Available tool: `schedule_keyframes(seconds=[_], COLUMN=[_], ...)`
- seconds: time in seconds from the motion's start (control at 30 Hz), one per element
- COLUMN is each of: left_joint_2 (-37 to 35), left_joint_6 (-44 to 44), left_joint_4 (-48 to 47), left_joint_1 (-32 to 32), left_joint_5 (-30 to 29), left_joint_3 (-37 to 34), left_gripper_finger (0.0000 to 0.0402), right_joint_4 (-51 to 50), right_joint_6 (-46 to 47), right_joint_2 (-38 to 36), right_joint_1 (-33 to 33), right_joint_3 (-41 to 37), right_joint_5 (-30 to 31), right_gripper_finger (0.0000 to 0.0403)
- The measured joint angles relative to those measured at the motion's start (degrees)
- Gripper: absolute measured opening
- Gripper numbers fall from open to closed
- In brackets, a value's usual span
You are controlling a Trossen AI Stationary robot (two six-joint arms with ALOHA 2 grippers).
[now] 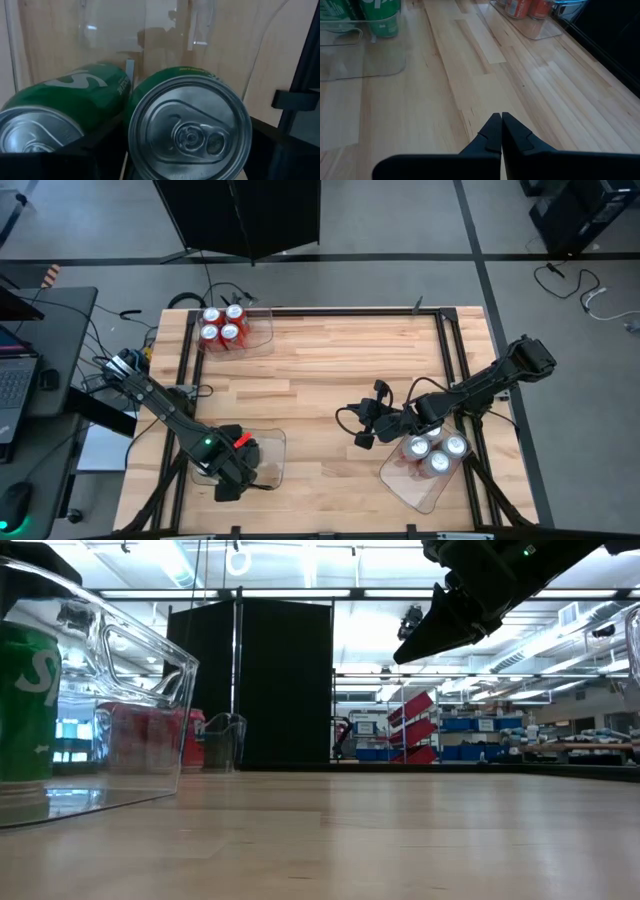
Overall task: Sort soda cans
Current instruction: Put the green soda can into the bottom right transparent bin
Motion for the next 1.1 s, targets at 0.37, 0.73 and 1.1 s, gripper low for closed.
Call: schedule_keyframes(seconds=[0.37,0.73,1.1], left_joint_2=[-0.02,0.07,0.13], left_joint_6=[-3.32,-2.99,-3.10], left_joint_4=[-1.76,-7.56,-7.54], left_joint_1=[0.00,0.00,0.00], left_joint_5=[0.57,0.31,-2.38], left_joint_3=[0.14,6.04,6.47], left_gripper_finger=[0.0325,0.0334,0.0333], right_joint_4=[0.01,1.27,6.03], right_joint_6=[0.00,1.05,-0.85], right_joint_2=[0.00,0.00,0.00], right_joint_1=[0.00,-0.43,-2.72], right_joint_3=[0.00,0.00,0.00], right_joint_5=[0.00,-1.90,-7.85], right_gripper_finger=[0.0000,0.0000,0.0017])
